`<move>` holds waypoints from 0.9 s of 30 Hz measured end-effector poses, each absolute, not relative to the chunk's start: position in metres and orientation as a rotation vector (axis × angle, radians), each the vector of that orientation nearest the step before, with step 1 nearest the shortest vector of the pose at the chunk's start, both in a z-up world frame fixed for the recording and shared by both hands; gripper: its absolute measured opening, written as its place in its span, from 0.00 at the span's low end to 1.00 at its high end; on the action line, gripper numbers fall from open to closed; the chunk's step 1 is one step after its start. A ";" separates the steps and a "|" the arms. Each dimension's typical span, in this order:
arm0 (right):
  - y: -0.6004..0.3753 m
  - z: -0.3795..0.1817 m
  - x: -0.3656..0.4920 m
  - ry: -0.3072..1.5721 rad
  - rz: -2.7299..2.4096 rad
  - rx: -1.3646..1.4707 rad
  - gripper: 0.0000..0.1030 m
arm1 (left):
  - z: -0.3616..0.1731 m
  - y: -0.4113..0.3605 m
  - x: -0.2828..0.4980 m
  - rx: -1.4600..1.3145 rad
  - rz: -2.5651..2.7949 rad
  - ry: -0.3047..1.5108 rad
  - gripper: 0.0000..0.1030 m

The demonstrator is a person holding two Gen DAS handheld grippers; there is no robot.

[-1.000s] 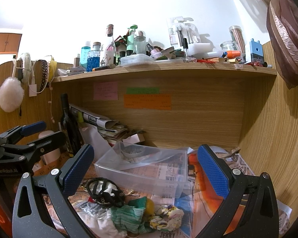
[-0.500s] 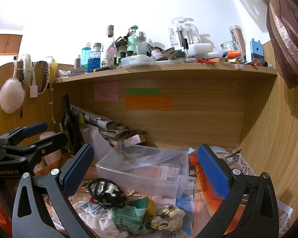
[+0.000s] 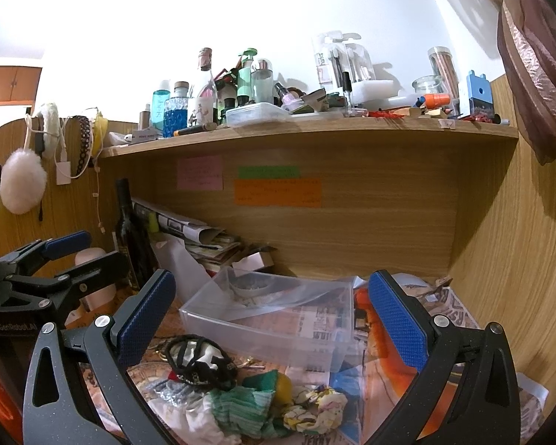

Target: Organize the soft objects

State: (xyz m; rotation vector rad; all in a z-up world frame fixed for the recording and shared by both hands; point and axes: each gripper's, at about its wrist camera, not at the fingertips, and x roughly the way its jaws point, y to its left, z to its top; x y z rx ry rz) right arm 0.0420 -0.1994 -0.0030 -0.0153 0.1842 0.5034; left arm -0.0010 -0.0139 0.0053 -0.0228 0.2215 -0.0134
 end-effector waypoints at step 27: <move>-0.218 -0.050 0.080 0.356 0.433 -0.047 1.00 | -0.054 -0.003 0.043 -0.010 -0.023 0.468 1.00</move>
